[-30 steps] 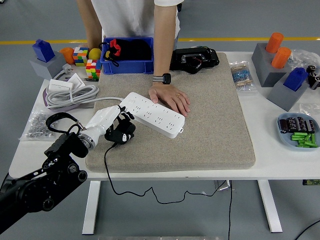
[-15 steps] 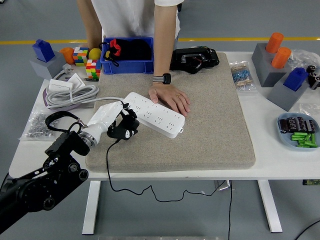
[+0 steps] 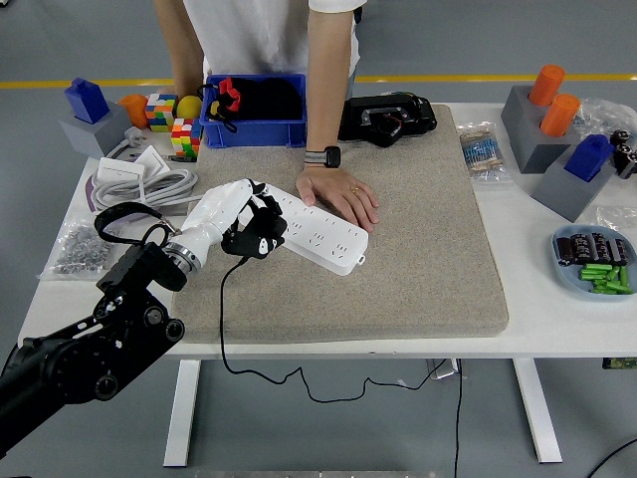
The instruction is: Press the white button,pick up the black plug,place it near the board,insert it into the board
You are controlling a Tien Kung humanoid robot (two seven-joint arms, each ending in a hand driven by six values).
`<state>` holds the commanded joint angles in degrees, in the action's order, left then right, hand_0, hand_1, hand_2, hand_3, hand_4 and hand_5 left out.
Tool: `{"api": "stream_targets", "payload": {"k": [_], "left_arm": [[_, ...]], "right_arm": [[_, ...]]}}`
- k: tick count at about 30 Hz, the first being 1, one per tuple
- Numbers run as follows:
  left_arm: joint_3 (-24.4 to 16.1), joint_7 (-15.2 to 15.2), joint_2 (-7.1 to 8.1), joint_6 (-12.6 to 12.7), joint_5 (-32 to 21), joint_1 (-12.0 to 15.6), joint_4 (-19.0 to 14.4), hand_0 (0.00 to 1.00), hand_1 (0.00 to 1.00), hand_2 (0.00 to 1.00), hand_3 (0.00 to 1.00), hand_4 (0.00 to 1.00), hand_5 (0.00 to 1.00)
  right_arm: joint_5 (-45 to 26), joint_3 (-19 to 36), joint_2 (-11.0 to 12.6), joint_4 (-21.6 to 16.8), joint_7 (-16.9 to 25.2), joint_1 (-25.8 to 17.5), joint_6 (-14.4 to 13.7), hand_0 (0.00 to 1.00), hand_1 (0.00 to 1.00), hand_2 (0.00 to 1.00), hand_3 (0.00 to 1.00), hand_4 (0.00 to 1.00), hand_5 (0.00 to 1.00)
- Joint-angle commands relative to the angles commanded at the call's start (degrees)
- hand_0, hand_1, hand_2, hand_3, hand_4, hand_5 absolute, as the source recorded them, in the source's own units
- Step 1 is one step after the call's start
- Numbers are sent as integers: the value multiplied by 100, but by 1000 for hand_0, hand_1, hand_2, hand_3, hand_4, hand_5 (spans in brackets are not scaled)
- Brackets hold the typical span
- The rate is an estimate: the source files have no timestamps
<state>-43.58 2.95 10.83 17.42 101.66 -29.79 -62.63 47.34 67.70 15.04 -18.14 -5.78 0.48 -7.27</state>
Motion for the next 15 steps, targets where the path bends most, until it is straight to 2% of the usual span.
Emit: {"api": "stream_targets", "payload": {"k": [7,15], "left_arm": [[134,48,-179,-52,-48,-410,466,93,182,287,459,556,2],[300,34,-315,-30,-97,-738,963,94,185,288,460,559,2]], "right_arm": [[-15,-37,11,3,-3,11,1,598,503,512,531,648,334],[-34,-62,8,10,-5,19,0,598,504,511,531,647,334]]}}
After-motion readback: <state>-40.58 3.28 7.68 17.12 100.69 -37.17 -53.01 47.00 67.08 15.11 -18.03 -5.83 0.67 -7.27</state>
